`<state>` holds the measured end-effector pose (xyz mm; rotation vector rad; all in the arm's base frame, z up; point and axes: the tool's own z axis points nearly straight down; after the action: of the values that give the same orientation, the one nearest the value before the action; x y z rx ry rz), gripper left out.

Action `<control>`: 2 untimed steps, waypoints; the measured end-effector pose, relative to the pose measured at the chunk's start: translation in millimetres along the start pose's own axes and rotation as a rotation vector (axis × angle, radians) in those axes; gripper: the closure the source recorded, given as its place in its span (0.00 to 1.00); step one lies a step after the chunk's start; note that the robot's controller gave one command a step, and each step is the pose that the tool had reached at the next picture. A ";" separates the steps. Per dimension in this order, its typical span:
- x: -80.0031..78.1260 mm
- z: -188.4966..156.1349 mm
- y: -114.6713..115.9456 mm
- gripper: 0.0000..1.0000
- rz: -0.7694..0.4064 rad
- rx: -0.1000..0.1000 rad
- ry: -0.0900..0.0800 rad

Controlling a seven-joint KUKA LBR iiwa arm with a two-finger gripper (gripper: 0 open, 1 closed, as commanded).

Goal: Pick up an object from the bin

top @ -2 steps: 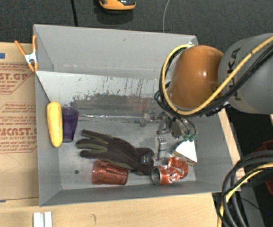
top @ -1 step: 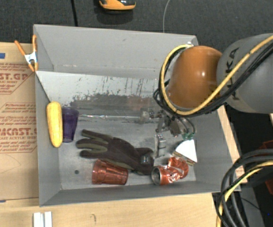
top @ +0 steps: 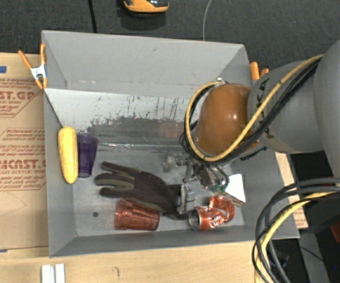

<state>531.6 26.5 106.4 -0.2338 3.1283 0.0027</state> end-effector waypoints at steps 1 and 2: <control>23.4 21.5 -2.8 1.00 0.032 0.000 0.004; 23.4 21.5 -2.8 1.00 0.032 0.000 0.004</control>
Offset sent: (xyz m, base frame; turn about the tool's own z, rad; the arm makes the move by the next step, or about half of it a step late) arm 0.0000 0.0000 0.0000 0.0000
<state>508.9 20.4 84.8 -0.1835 3.1359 0.0023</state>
